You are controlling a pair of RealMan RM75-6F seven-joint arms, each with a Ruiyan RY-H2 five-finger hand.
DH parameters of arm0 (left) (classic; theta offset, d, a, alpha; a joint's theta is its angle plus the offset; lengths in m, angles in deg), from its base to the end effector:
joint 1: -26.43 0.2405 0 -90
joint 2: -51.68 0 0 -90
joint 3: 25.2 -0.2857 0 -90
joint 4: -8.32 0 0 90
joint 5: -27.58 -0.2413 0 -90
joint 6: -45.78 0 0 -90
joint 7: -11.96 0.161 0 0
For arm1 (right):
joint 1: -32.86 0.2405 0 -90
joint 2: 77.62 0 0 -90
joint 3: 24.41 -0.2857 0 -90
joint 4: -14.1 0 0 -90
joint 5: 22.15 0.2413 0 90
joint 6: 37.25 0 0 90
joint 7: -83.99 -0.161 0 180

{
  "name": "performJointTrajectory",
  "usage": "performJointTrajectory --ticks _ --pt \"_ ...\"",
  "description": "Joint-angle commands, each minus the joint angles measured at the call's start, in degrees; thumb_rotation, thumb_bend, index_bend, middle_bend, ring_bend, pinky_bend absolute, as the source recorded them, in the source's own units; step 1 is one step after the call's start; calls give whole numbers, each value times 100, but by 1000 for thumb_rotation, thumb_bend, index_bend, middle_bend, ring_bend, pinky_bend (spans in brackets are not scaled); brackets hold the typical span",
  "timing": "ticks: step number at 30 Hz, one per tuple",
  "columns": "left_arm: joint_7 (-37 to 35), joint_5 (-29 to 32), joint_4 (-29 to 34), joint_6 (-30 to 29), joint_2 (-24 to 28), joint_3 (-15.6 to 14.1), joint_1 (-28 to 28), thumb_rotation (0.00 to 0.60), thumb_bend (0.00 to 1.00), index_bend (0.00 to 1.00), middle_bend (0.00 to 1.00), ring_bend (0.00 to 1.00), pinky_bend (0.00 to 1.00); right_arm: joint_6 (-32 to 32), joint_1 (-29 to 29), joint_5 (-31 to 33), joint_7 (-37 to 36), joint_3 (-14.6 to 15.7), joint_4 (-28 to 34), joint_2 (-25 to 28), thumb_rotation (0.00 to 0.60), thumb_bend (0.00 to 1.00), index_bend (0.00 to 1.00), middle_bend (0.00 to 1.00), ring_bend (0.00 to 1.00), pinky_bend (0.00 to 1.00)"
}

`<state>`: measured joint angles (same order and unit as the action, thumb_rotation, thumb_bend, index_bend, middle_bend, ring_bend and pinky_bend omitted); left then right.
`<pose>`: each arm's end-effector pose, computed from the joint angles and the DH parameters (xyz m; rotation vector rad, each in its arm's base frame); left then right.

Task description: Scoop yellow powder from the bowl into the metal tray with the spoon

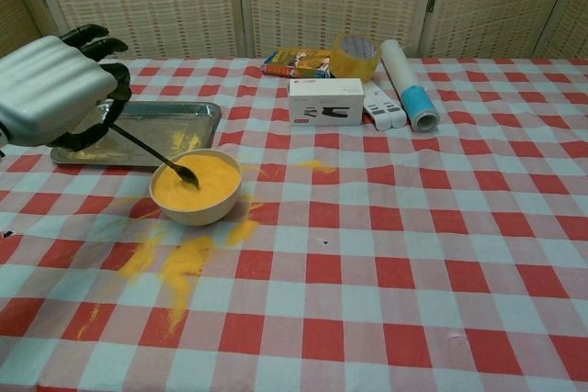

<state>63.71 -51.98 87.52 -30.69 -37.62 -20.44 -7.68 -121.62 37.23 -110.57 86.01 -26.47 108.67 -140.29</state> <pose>-0.2069 0.3524 -0.0100 -1.7240 -0.0960 -0.6410 -0.3407 -0.1958 0.1416 1.4410 -0.8929 0.8910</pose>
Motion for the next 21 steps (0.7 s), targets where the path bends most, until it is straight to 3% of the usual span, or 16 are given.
performJointTrajectory --ticks 1,12,21 --pt "-27 -25 138 -74 98 54 52 600 573 774 290 63 43 16 7 -1 11 4 1 -6 600 163 0 0 0 0" --pt "-118 126 -384 207 -208 417 -224 600 572 774 292 63 44 76 32 87 54 -25 -25 -30 600 163 0 0 0 0" --pt "-260 90 -1000 348 -641 437 -397 600 571 774 301 65 44 144 57 226 70 -78 -79 -54 600 163 0 0 0 0"
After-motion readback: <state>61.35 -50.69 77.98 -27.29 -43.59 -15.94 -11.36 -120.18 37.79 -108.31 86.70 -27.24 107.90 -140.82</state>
